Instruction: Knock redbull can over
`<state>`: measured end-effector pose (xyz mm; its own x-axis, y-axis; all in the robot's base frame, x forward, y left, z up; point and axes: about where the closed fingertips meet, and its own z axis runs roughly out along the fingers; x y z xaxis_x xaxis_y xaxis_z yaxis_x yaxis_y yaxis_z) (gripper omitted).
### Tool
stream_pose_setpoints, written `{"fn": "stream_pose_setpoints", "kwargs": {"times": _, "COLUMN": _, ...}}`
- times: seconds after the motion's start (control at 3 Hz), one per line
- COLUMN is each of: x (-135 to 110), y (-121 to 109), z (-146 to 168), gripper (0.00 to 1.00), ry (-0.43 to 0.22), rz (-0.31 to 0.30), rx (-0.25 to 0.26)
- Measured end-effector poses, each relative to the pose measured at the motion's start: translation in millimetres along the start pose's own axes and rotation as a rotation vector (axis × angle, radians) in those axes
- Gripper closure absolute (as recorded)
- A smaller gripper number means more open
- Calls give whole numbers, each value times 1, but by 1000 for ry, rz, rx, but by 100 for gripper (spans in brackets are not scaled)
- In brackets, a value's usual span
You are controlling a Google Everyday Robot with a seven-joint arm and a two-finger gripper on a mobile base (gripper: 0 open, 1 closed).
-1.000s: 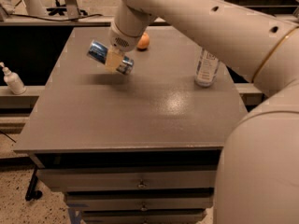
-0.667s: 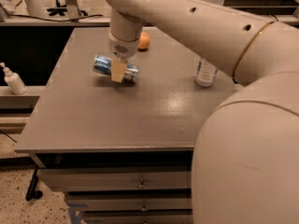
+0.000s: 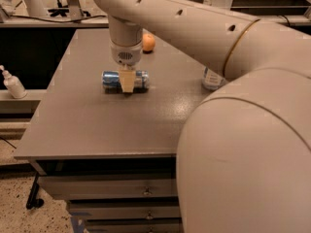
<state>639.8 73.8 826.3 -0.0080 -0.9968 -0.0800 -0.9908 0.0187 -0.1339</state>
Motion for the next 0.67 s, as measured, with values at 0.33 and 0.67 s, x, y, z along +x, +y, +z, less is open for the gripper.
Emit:
{"fn": "stream_pose_setpoints", "kwargs": {"times": 0.33, "x": 0, "y": 0, "z": -3, "gripper": 59, "ry": 0, "rz": 0, "rx": 0}}
{"fn": "stream_pose_setpoints", "kwargs": {"times": 0.67, "x": 3, "y": 1, "z": -3, "gripper": 35, "ry": -6, "rz": -19, "rx": -39}}
